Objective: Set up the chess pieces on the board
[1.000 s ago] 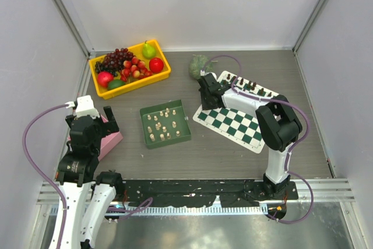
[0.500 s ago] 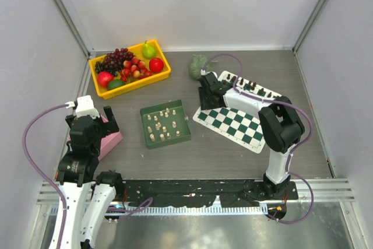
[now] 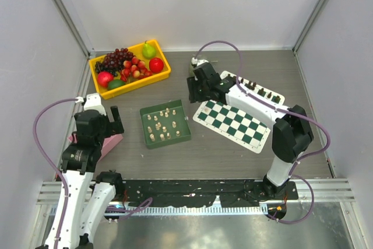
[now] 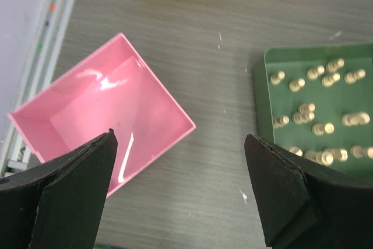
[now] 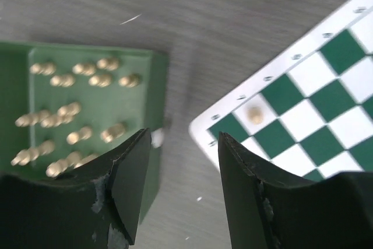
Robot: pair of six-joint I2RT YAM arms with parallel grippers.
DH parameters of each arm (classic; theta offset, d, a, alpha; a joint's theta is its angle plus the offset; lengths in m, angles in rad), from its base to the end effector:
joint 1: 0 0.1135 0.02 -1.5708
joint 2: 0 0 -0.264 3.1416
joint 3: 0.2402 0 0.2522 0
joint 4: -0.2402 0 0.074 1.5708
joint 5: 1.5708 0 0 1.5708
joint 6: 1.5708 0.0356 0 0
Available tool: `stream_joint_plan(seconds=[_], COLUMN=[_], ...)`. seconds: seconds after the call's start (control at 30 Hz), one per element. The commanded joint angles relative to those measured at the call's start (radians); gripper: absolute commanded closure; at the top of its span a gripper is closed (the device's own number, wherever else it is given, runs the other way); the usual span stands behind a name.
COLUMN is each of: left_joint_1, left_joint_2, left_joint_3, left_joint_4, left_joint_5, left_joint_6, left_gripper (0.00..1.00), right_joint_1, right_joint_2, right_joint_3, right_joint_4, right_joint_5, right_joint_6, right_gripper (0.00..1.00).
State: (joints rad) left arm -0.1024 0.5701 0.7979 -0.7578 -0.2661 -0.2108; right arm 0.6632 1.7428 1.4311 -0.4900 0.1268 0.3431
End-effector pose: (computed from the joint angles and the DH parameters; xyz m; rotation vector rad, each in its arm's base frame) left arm 0.1167 -0.0026 0.3150 -0.2714 2.0637 0.0889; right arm 0.3123 0.2383 0.2770 -0.3201 2.3683 0.3333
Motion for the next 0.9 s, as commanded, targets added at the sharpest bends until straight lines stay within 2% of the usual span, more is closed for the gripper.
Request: stream_joint_plan(seconds=[0.0, 0.1, 0.3, 0.37, 0.47, 0.67, 0.87], left_joint_1=[0.006, 0.004, 0.004, 0.004, 0.004, 0.004, 0.004], left_joint_2=[0.025, 0.016, 0.056, 0.094, 0.096, 0.082, 0.086], left_joint_3=[0.012, -0.015, -0.008, 0.003, 0.006, 0.0, 0.001], left_joint_4=[-0.089, -0.081, -0.066, -0.078, -0.08, -0.061, -0.061], left_joint_5=[0.083, 0.079, 0.085, 0.112, 0.133, 0.154, 0.16], left_joint_6=[-0.035, -0.076, -0.055, -0.053, -0.052, -0.039, -0.035], left_gripper=[0.01, 0.0, 0.01, 0.01, 0.01, 0.0, 0.0], right_joint_1=[0.1, 0.147, 0.208, 0.223, 0.231, 0.246, 0.263], right_joint_2=[-0.006, 0.043, 0.184, 0.294, 0.363, 0.44, 0.462], right_joint_3=[0.075, 0.132, 0.268, 0.366, 0.429, 0.506, 0.516], right_joint_4=[-0.042, -0.045, -0.068, -0.088, -0.102, -0.134, -0.151], right_joint_5=[-0.065, -0.092, -0.149, -0.164, -0.174, -0.173, -0.17], right_joint_6=[0.04, 0.05, 0.063, 0.082, 0.092, 0.106, 0.108], right_gripper=[0.45, 0.47, 0.5, 0.54, 0.55, 0.57, 0.58])
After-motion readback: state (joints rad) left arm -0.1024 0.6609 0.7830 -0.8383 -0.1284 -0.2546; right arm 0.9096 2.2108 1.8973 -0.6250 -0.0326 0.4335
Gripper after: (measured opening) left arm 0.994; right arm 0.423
